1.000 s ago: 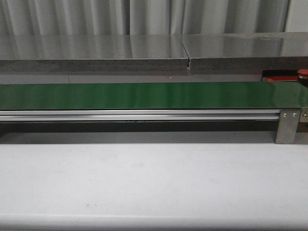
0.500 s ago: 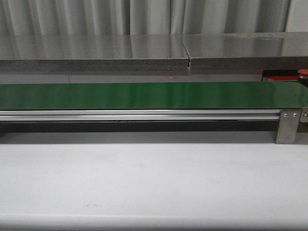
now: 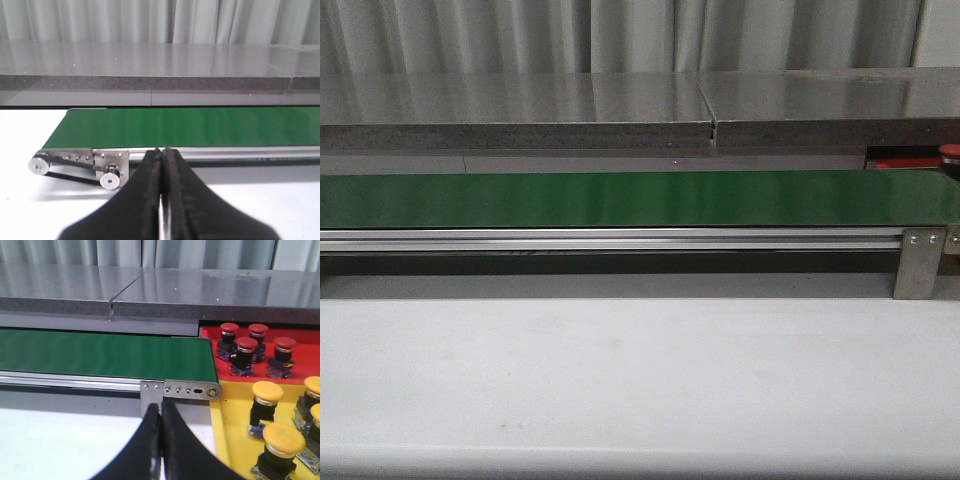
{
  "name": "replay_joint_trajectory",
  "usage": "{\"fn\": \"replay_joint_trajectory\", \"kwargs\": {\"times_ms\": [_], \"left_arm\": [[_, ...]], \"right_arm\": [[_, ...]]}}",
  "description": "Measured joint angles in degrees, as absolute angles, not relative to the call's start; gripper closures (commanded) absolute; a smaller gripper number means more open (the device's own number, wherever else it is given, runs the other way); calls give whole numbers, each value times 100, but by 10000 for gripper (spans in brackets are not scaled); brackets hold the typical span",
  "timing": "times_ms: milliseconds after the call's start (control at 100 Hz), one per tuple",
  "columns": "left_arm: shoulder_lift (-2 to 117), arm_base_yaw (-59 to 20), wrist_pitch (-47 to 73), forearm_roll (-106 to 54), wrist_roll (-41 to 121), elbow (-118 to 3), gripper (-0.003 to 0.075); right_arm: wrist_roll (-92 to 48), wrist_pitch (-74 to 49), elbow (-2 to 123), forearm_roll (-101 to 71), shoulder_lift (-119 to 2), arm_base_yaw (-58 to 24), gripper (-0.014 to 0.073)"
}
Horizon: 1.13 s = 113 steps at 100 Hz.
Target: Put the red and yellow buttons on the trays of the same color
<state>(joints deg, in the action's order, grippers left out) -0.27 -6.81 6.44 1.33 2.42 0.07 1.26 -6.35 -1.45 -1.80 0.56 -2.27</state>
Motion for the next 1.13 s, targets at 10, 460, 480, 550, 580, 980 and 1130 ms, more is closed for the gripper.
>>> {"fn": "replay_joint_trajectory", "kwargs": {"times_ms": [10,460,480,550,580,980,1130], "left_arm": [[-27,-681,644,133,242,7,739],[-27,-681,360,195,193,7,739],[-27,-681,360,195,193,7,739],[-27,-681,357,195,189,7,739],[-27,-681,357,195,179,7,739],[-27,-681,357,195,179,7,739],[-27,-681,357,195,169,7,739]], "right_arm": [[126,-635,-145,-180,56,-227,711],[126,-635,-145,-180,56,-227,711],[126,-635,-145,-180,56,-227,711],[130,-635,-145,-180,56,-227,711],[130,-635,-145,-180,56,-227,711],[130,-635,-145,-180,56,-227,711],[130,-635,-145,-180,56,-227,711]]}}
